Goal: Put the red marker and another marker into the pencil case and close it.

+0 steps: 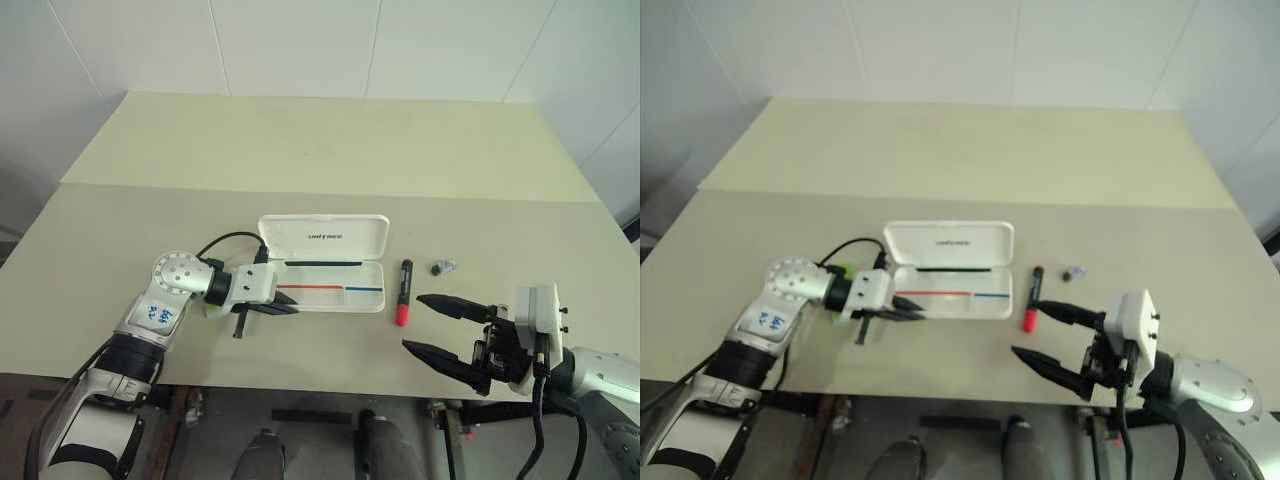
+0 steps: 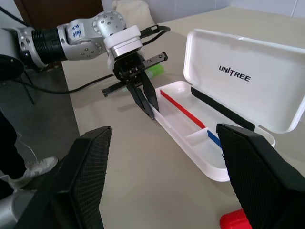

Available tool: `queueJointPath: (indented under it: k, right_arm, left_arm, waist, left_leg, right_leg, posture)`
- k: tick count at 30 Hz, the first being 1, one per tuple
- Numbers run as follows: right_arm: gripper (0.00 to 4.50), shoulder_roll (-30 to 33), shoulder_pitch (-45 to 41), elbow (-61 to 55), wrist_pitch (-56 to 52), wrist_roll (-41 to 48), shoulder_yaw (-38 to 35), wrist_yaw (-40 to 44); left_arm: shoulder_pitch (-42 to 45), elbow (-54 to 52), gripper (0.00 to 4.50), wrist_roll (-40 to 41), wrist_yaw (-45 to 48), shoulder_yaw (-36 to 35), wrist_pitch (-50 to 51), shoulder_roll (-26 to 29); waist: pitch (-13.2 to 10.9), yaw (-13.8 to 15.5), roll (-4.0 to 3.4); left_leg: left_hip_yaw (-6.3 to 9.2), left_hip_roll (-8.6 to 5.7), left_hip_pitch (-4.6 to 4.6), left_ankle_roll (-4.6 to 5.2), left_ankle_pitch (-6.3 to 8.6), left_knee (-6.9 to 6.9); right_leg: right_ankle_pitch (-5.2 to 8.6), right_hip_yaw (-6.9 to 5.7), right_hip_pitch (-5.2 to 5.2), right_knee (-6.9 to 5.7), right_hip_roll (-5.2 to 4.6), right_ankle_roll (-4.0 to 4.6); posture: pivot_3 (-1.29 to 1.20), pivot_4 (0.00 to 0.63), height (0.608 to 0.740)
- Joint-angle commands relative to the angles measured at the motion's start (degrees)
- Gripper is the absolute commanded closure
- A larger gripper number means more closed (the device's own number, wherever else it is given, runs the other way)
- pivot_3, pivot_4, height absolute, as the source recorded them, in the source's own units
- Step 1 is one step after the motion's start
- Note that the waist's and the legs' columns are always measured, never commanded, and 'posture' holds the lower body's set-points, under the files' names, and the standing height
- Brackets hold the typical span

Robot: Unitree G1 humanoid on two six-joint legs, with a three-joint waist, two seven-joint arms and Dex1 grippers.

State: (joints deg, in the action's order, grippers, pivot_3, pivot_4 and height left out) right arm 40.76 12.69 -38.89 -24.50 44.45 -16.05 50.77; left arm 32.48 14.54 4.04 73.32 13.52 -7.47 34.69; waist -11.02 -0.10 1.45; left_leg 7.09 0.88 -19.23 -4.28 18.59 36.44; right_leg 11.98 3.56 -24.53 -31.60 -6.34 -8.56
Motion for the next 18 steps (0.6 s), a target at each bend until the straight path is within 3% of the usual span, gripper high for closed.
queueJointPath:
  k: [1,18]
  right_arm:
    - [0.78,-0.69,0.43,-0.15,1.39,-0.14,0.01,0.24]
    - [0.78,-0.18,-0.70,0.09,0.16,-1.64,0.34,-2.02]
  left_arm:
    - [-0.46,0.90,4.47,-0.83,-0.71,0.62,-2.14,-0.36]
    - [-0.62,4.33,4.47,-1.83,3.04,2.86,-3.34,1.20]
  waist:
    - [0.00,0.01,0.00]
    - [0.01,-0.16,-0.01]
  left_leg:
    - [0.00,0.00,0.00,0.00,0.00,0.00]
    - [-0.01,0.00,0.08,0.00,-0.02,0.00]
  right_leg:
    - [0.00,0.00,0.00,0.00,0.00,0.00]
    - [0.04,0.01,0.05,-0.14,0.01,0.07]
  posture:
    - [0.00,0.150,0.740]
    - [0.00,0.150,0.740]
